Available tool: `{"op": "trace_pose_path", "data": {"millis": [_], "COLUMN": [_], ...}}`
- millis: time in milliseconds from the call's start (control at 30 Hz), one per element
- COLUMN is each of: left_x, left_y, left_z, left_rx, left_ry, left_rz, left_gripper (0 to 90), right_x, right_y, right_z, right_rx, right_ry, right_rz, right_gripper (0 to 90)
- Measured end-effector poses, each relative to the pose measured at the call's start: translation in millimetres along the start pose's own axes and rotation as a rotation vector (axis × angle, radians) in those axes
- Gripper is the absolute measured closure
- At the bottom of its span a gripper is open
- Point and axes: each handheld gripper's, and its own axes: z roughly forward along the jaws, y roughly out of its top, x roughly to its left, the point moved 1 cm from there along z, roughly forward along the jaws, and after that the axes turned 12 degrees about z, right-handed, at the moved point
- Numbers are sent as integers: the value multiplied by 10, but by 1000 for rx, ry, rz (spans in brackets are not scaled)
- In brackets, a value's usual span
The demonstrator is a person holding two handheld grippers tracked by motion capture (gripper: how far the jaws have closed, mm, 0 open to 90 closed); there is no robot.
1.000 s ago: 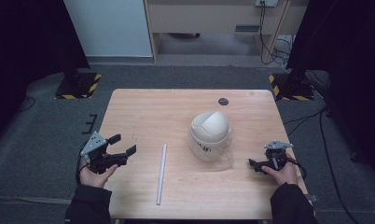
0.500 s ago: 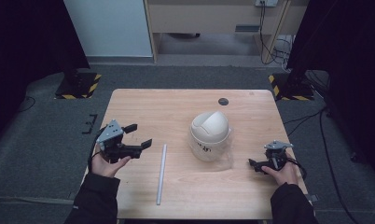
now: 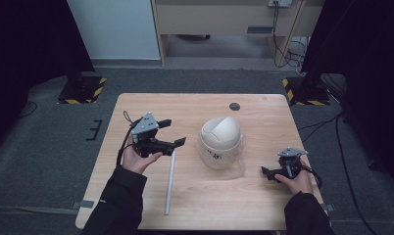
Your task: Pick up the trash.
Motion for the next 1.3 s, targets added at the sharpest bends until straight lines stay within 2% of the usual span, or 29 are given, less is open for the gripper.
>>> {"op": "trace_pose_path", "data": {"millis": [67, 100, 133, 167, 267, 300, 800, 967, 1300], "left_x": [-6, -26, -26, -49, -74, -100, -274, -292, -257], "left_y": [4, 11, 11, 19, 31, 46, 94, 68, 58], "left_z": [49, 148, 148, 241, 327, 406, 915, 1037, 1186], "left_rx": [3, 3, 3, 8, 13, 13, 38, 52, 85], "left_ry": [-10, -28, -28, -47, -67, -84, -201, -223, -228], "left_rz": [1, -5, -5, -1, 5, 8, 32, 23, -5], "left_gripper": [126, 127, 127, 128, 128, 128, 120, 120, 77], "right_x": [0, 0, 0, 0, 0, 0, 0, 0, 0], "right_y": [0, 0, 0, 0, 0, 0, 0, 0, 0], "right_z": [0, 0, 0, 0, 0, 0, 0, 0, 0], "right_rx": [0, 0, 0, 0, 0, 0, 0, 0, 0], "right_ry": [0, 0, 0, 0, 0, 0, 0, 0, 0], "right_rz": [0, 0, 0, 0, 0, 0, 0, 0, 0], "right_gripper": [8, 8, 8, 8, 8, 8, 8, 8, 8]}}
